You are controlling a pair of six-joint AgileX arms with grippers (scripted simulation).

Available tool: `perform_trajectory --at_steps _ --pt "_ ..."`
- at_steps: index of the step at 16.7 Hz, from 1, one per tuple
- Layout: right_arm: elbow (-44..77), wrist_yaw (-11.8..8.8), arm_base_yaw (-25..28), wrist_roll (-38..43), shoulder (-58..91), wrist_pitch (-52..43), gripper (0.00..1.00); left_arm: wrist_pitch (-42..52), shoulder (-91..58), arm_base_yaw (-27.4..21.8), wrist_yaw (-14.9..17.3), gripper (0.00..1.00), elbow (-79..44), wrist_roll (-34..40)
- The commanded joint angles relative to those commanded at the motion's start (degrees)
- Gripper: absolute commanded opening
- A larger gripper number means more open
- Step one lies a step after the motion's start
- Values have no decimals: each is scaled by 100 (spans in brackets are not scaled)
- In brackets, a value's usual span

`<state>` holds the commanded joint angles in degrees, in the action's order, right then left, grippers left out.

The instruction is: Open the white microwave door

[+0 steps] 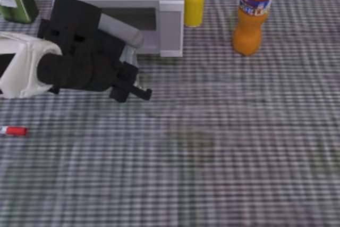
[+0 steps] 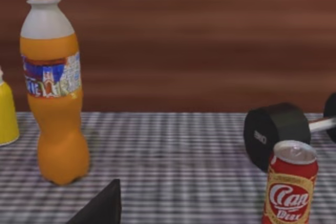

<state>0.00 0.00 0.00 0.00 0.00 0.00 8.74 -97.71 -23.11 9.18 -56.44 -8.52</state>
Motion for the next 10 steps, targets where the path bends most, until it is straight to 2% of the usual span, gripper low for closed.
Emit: perform_trajectory --at_steps 10 --pt "0 0 0 0 0 0 100 24 10 -3 90 0 22 -43"
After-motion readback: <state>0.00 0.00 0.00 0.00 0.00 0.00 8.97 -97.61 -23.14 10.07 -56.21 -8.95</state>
